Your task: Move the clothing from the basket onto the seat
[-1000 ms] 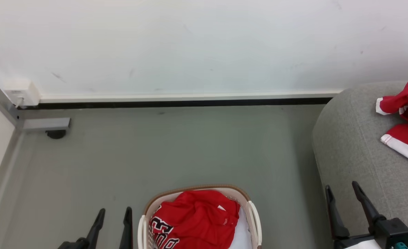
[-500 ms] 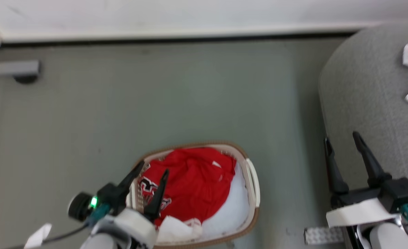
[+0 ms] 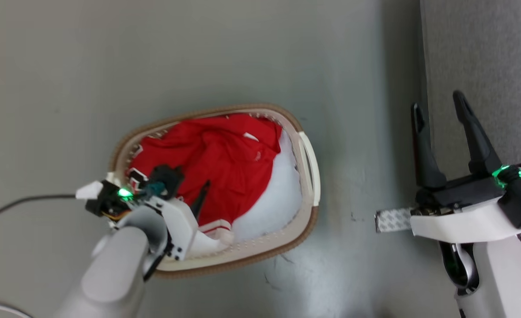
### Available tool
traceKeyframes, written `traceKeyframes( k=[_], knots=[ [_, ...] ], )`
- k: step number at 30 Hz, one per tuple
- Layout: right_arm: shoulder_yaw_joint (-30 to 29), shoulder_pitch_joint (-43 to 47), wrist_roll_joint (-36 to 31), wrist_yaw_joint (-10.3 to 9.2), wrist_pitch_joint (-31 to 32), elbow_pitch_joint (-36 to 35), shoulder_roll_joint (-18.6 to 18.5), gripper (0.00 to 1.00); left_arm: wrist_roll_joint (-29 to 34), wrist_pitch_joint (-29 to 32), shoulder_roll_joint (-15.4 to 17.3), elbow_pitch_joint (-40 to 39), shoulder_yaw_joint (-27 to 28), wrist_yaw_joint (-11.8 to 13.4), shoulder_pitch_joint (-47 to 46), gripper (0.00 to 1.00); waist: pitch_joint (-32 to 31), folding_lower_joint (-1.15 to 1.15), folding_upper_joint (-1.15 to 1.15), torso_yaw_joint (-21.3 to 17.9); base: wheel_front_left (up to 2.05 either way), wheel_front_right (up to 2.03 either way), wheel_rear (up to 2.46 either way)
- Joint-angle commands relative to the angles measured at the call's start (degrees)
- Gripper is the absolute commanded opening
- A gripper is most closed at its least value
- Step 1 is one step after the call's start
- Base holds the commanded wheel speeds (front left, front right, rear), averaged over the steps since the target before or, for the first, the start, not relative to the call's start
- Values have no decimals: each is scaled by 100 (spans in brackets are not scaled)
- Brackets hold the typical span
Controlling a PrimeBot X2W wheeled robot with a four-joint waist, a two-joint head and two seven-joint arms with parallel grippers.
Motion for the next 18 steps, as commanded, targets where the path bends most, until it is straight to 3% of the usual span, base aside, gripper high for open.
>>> traceKeyframes(
  k=[1, 12, 16, 17, 18],
  knots=[
    [45, -126, 216, -14, -9, -114, -4, 100, 53, 2, 108, 117, 17, -17, -200, 100, 572, -2, 0, -365, 0, 0, 0],
    [397, -290, 805, -14, -9, -1012, -2, 100, 178, 56, 612, 918, 134, 146, -1115, 100, 1564, -2, 0, -852, 0, 0, 0],
    [376, -118, 816, -14, -9, -1110, -3, 100, 108, 11, 586, 1182, 113, 124, -1337, 100, 1596, -2, 0, -875, 0, 0, 0],
    [367, -104, 793, -14, -9, -1102, -3, 100, 90, -20, 563, 1237, 96, 114, -1374, 38, 1593, -2, 0, -877, 0, 0, 0],
    [354, -100, 784, -14, -9, -1088, -2, 100, 65, -31, 532, 1278, 74, 99, -1395, 0, 1589, -2, 0, -878, 0, 0, 0]
  ],
)
